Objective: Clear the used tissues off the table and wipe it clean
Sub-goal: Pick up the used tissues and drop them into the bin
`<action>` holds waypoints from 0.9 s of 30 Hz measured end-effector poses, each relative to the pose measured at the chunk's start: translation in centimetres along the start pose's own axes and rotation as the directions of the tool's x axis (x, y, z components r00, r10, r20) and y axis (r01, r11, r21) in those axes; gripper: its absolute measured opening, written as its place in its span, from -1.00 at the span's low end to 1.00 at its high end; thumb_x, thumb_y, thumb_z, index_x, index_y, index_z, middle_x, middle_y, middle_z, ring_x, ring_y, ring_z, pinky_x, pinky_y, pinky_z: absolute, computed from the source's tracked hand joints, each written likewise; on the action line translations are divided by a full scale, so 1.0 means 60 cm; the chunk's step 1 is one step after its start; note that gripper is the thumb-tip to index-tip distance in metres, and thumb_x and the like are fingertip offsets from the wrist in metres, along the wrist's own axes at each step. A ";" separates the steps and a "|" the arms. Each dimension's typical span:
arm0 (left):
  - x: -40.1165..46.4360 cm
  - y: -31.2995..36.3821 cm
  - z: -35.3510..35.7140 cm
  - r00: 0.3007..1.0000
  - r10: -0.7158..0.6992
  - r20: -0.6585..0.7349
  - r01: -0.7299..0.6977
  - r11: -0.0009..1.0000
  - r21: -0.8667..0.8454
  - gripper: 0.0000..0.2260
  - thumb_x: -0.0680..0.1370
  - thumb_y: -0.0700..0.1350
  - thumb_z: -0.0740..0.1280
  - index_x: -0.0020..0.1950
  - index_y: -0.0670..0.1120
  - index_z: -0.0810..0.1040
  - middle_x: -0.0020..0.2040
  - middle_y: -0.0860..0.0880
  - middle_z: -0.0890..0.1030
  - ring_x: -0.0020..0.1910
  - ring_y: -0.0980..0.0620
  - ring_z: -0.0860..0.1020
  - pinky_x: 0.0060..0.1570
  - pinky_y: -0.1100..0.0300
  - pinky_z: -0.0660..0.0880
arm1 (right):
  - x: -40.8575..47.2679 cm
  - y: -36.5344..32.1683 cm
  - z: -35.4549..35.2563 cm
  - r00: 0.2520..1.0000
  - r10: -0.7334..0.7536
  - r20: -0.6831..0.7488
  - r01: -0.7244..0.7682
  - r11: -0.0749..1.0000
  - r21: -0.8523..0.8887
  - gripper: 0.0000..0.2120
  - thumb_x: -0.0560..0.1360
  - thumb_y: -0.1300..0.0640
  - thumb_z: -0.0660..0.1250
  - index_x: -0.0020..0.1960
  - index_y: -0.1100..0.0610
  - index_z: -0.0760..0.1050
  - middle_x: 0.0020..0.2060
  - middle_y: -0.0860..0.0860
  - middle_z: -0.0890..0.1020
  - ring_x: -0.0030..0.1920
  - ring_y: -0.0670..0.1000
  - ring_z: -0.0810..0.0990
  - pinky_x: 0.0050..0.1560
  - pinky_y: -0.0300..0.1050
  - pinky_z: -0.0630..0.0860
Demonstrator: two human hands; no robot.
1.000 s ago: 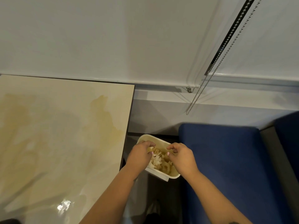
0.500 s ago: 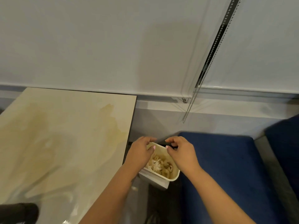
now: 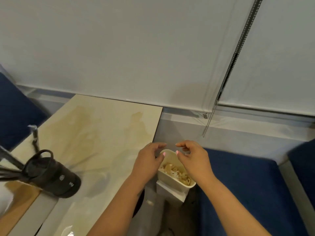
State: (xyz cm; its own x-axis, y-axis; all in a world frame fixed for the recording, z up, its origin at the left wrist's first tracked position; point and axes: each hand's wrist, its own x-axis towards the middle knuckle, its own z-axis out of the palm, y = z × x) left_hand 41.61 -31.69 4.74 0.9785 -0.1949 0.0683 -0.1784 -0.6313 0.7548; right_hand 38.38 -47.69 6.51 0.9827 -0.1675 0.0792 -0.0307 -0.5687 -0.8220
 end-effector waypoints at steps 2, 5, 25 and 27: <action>-0.027 0.000 -0.024 0.999 -0.019 -0.039 0.018 1.000 -0.011 -0.74 0.50 -0.11 0.35 0.19 0.05 0.55 0.13 0.09 0.57 0.09 0.15 0.51 0.05 0.35 0.35 | -0.016 -0.023 0.009 0.999 -0.023 0.029 0.023 1.000 -0.008 -0.80 0.47 0.19 0.38 0.04 -0.05 0.55 -0.03 -0.14 0.55 -0.06 -0.23 0.47 0.02 -0.27 0.43; -0.066 -0.003 -0.061 0.994 -0.060 -0.086 0.059 0.998 -0.015 -0.75 0.52 -0.09 0.34 0.19 0.08 0.54 0.13 0.12 0.56 0.07 0.19 0.48 0.05 0.34 0.36 | -0.038 -0.059 0.028 0.997 -0.048 0.066 0.046 0.999 0.022 -0.81 0.48 0.17 0.36 0.06 -0.02 0.55 -0.01 -0.11 0.55 -0.01 -0.16 0.49 0.05 -0.23 0.43; -0.384 -0.125 -0.322 0.843 -0.311 -0.440 0.296 0.950 -0.104 -0.74 0.54 -0.05 0.33 0.23 0.11 0.51 0.15 0.16 0.54 0.12 0.21 0.47 0.13 0.20 0.49 | -0.242 -0.316 0.256 0.874 -0.385 0.295 0.319 0.914 0.250 -0.79 0.46 0.20 0.40 -0.05 -0.10 0.52 -0.09 -0.23 0.55 -0.05 -0.24 0.52 -0.16 -0.41 0.42; -0.435 -0.142 -0.349 0.808 -0.345 -0.477 0.330 0.937 -0.119 -0.74 0.54 -0.04 0.32 0.23 0.12 0.51 0.13 0.19 0.52 0.11 0.23 0.46 0.14 0.19 0.49 | -0.282 -0.342 0.286 0.842 -0.427 0.329 0.350 0.897 0.269 -0.78 0.45 0.22 0.40 -0.04 -0.08 0.53 -0.10 -0.19 0.57 -0.07 -0.26 0.52 -0.18 -0.45 0.42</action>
State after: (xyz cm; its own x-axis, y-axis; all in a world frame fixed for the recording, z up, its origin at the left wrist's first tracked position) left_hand 19.77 -5.51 10.23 0.9021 0.4182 0.1060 0.1678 -0.5665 0.8068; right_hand 25.54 -19.36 12.38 0.9009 0.3669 0.2317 0.3651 -0.3522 -0.8618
